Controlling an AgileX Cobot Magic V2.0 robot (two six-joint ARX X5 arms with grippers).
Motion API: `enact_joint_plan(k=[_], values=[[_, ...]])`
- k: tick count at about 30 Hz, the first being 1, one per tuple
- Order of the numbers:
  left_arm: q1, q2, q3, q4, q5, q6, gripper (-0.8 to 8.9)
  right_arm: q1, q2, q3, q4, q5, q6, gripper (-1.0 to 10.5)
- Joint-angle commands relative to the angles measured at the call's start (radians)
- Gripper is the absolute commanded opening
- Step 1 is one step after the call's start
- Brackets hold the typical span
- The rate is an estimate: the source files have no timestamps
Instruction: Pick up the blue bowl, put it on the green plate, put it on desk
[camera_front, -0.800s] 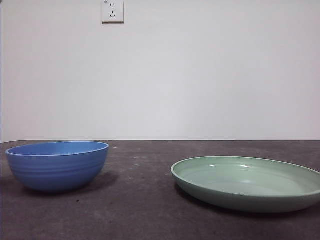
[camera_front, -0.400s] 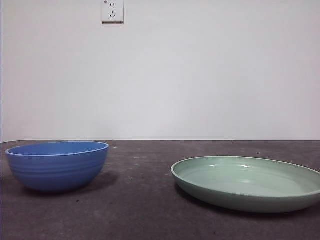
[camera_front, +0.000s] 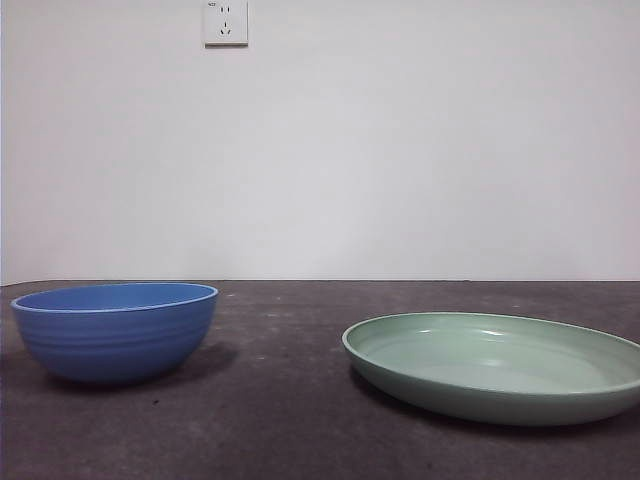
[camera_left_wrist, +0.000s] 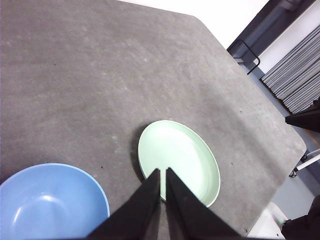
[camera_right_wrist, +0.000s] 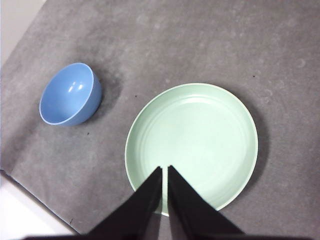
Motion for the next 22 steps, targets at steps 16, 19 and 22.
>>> enact_joint_plan(k=[16,19,22], values=[[-0.003,0.006,0.021,0.008,0.005,0.069,5.61,0.001,0.026,0.016,0.029,-0.006,-0.023,5.5],[-0.003,0.010,0.021,-0.013,0.005,0.047,5.63,0.004,0.026,0.016,0.029,-0.005,-0.022,5.5],[-0.003,0.026,0.021,-0.053,-0.006,0.037,5.64,0.006,0.026,0.016,0.029,-0.006,-0.022,5.5]])
